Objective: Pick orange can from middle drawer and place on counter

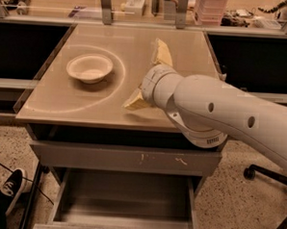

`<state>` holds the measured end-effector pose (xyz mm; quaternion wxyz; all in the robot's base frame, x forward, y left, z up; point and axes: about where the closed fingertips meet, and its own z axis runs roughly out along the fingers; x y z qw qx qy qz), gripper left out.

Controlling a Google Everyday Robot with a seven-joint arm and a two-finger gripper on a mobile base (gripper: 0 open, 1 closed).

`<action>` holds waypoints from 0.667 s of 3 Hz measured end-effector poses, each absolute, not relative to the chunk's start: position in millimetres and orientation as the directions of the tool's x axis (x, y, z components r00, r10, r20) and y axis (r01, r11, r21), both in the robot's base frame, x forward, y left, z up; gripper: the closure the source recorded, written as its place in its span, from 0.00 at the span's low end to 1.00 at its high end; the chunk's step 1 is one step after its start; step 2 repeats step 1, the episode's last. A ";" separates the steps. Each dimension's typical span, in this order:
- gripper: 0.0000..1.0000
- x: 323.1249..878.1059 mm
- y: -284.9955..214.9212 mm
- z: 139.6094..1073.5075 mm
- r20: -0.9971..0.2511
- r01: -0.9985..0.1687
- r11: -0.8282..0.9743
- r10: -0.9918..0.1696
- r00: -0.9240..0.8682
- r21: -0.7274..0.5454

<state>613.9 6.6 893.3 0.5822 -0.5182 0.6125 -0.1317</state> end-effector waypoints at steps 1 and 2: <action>0.00 613.9 6.6 893.3 -0.577 -0.481 0.428 -0.788 0.215 -0.765; 0.00 613.9 6.6 893.3 -0.577 -0.481 0.428 -0.788 0.215 -0.765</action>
Offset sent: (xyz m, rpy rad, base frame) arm 0.0000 0.0000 0.0000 0.0000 0.0000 0.0000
